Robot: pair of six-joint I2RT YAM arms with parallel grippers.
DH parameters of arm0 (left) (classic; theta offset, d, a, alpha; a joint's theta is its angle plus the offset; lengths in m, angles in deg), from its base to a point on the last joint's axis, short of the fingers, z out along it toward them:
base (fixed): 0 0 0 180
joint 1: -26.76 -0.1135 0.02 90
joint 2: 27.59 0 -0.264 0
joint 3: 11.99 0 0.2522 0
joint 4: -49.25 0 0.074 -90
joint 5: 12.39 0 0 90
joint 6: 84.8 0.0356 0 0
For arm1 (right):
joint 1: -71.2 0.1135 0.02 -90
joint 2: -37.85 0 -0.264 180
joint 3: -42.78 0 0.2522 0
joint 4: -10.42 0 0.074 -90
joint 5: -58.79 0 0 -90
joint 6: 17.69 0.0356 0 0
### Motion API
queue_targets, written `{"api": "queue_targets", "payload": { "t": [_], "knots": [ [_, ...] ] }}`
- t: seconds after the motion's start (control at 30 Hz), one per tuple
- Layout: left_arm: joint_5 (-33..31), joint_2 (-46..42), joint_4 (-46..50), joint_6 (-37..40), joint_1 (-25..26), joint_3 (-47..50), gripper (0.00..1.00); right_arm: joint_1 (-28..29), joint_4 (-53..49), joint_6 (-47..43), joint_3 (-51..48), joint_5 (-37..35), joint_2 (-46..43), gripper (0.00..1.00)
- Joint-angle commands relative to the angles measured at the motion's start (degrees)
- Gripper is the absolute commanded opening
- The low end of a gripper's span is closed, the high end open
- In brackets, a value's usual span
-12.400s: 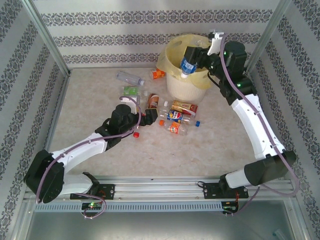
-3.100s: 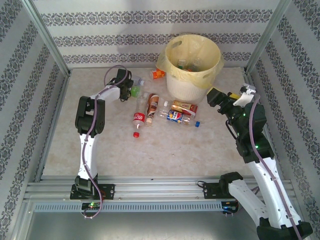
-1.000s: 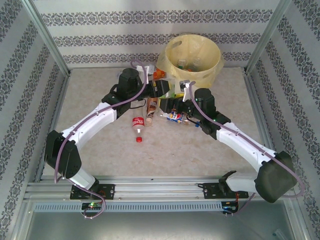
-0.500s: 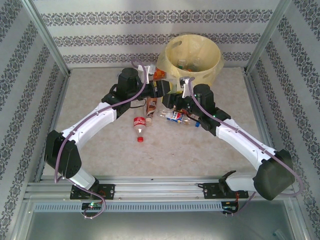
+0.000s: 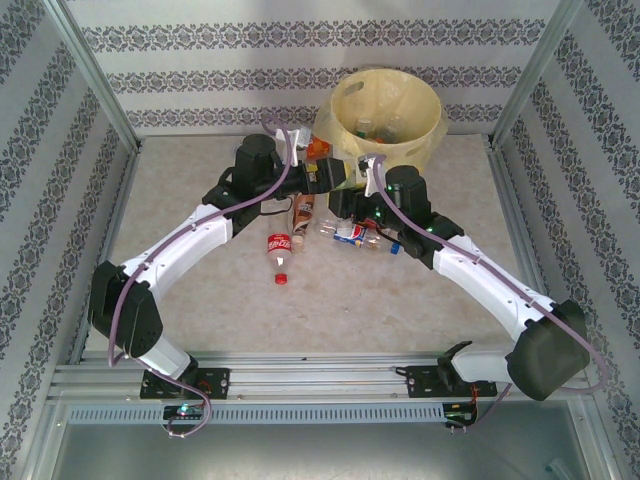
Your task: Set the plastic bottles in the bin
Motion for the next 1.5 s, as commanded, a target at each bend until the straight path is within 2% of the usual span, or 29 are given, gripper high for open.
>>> {"api": "queue_targets", "payload": {
  "t": [0.0,0.07,0.27,0.33,0.63,0.83,1.07,1.27,1.37,1.47],
  "knots": [
    [-4.5,-4.6,-2.5,1.4,0.3,1.6,1.0,-1.5,-2.2,-1.9,2.1,-2.3,-1.9,0.54],
    [-8.7,-6.1,-1.7,1.6,0.2,2.9,1.0,-2.6,-3.2,-2.0,2.6,-2.2,-2.4,0.54],
    [-28.0,-13.9,-3.6,0.0,-0.1,12.0,1.0,-7.4,-6.7,-3.6,7.2,-2.5,-3.8,0.53],
    [-31.3,-16.2,-4.3,0.1,-0.2,14.4,1.0,-9.2,-6.9,-3.6,9.1,-2.5,-3.8,0.53],
    [-36.8,-19.1,0.3,1.0,-0.4,15.7,1.0,-14.3,-8.5,-4.6,20.4,-8.3,2.2,0.54],
    [-37.9,-19.1,1.3,2.6,-0.4,15.4,1.0,-18.3,-8.8,-3.9,29.9,-7.5,7.9,0.55],
    [-43.4,-20.5,4.4,0.5,-0.5,16.4,1.0,-22.3,-14.8,-8.5,41.5,-15.7,18.8,0.56],
    [-49.1,-20.6,10.6,-0.2,-0.9,16.4,1.0,-23.0,-20.5,-13.3,50.6,-21.6,27.3,0.6],
    [-50.0,-19.3,12.1,-0.4,-1.2,16.3,1.0,-22.9,-22.9,-14.5,53.7,-25.1,30.2,0.61],
    [-49.8,-18.2,13.1,-0.6,-1.4,16.6,1.0,-22.8,-22.9,-15.4,54.2,-25.1,31.6,0.62]
  ]
}}
